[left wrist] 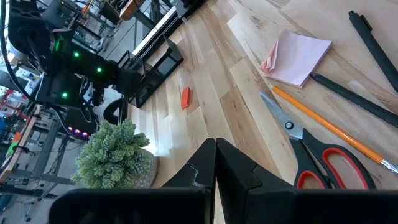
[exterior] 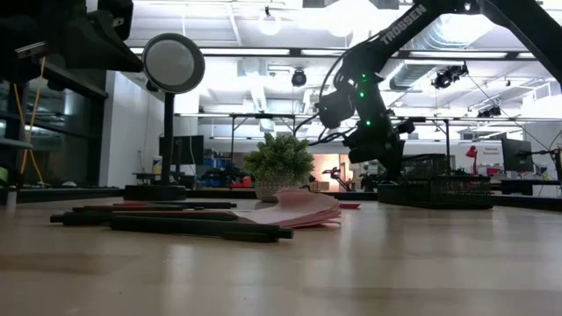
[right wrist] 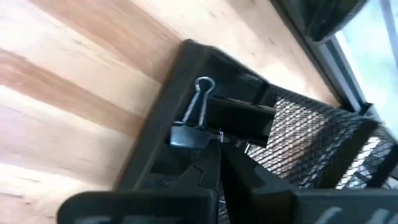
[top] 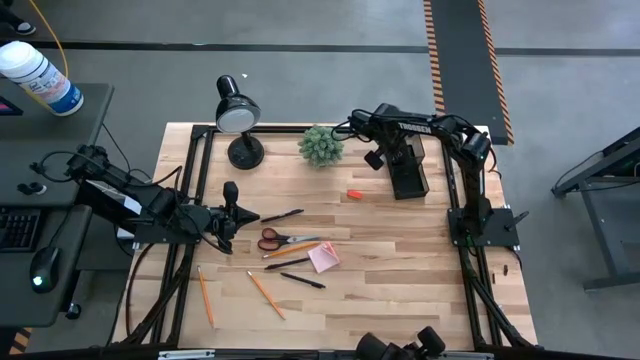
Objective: Pick and place office supplies into organizer
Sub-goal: Put the binder clip into the desk organizer, then put the eraser into the desk organizer
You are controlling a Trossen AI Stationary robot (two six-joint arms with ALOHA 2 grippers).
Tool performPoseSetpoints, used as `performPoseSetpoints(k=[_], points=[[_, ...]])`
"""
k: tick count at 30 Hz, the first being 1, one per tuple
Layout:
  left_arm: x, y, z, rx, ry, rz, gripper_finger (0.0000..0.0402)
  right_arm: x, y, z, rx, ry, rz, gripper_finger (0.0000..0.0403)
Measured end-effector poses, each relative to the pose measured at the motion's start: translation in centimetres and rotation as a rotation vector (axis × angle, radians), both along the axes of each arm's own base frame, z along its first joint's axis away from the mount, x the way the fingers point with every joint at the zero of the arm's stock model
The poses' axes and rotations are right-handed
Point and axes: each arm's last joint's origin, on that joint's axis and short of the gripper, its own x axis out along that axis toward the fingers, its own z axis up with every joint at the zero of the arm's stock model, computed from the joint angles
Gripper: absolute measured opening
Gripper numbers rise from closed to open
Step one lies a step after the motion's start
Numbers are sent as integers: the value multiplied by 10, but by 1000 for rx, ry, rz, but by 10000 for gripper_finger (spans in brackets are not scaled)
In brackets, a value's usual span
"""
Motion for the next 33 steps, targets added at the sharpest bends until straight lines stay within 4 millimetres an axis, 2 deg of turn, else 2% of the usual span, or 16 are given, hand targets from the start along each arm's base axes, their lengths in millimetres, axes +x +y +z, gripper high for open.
performPoseSetpoints(k=[4,15,20,24,33], points=[[0,0,0,0,0,0,1,0,0,0,-1,5,9,7],[0,0,0,0,0,0,1,0,-1,1,-13,19,21,70],[0,0,0,0,0,0,1,8,5,6,-23,27,100,80],[0,0,0,0,0,0,1,21,12,15,-13,-13,160,79],[0,0,0,0,0,0,1,40,26,49,-132,28,238,79]])
